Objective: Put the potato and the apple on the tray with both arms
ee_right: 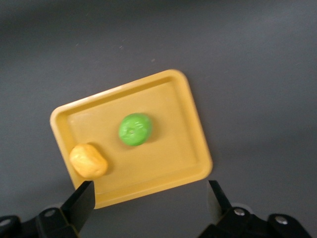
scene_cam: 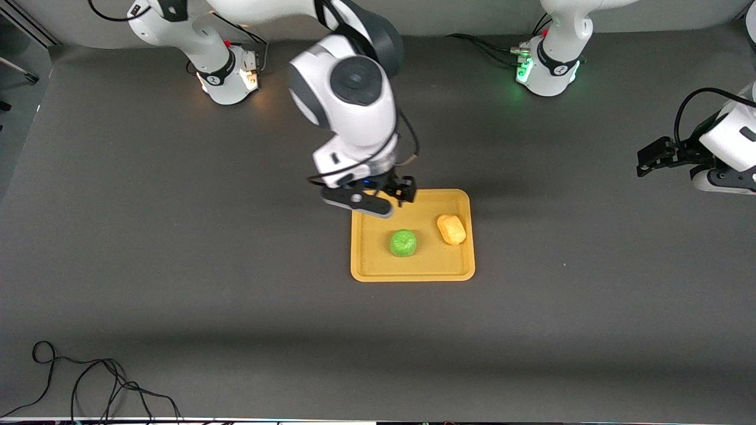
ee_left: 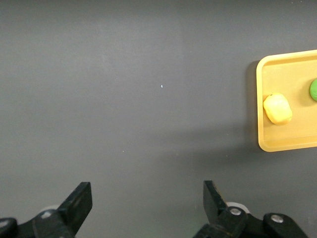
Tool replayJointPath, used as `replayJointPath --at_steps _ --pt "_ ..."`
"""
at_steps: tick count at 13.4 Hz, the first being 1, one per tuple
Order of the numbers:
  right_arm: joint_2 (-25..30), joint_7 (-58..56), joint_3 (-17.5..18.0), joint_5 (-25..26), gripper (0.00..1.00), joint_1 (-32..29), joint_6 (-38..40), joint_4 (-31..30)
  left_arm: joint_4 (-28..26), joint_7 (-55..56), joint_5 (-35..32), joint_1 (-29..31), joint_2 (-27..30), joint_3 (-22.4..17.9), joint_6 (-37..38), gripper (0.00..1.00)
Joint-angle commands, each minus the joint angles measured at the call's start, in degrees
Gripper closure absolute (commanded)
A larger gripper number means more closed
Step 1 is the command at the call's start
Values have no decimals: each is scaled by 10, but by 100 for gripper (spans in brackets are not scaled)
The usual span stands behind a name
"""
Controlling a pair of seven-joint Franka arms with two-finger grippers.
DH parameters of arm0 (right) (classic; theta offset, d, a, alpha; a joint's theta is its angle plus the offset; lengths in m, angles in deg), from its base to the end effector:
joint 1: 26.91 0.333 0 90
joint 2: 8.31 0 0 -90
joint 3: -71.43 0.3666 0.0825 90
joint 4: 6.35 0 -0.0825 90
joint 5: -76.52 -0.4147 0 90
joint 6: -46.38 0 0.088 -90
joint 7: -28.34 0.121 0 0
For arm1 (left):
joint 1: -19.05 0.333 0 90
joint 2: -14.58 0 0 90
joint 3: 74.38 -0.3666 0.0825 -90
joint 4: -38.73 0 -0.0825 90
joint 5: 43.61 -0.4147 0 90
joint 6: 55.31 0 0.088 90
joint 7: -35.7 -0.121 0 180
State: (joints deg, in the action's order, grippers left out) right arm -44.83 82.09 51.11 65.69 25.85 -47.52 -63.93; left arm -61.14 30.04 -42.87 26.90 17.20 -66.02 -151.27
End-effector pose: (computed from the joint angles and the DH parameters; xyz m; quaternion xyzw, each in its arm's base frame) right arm 0.5971 0.5149 0.5271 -0.9876 0.1563 -0.0167 0.0029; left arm 0.5728 -0.0083 0.6093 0.9985 -0.0530 -0.0113 0.0036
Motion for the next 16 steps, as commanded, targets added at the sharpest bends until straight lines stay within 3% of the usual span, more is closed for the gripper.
replayJointPath --at_steps 1,4,6,11,13,16 --pt "101 -125 -58 9 0 -2 18 -111 10 -18 6 6 1 1 10 0" --pt "197 -252 -60 11 0 -83 17 -204 8 -18 6 6 3 1 13 0" --pt "246 -321 -37 27 0 -147 17 -244 7 -18 6 6 3 2 13 0" --pt "349 -392 190 114 0 -428 12 -336 5 -18 6 6 3 1 4 0" --pt "365 -434 228 115 0 -502 12 -346 5 -18 6 6 3 1 3 0" --pt "365 -517 237 114 0 -567 12 -344 5 -18 5 6 3 1 5 0"
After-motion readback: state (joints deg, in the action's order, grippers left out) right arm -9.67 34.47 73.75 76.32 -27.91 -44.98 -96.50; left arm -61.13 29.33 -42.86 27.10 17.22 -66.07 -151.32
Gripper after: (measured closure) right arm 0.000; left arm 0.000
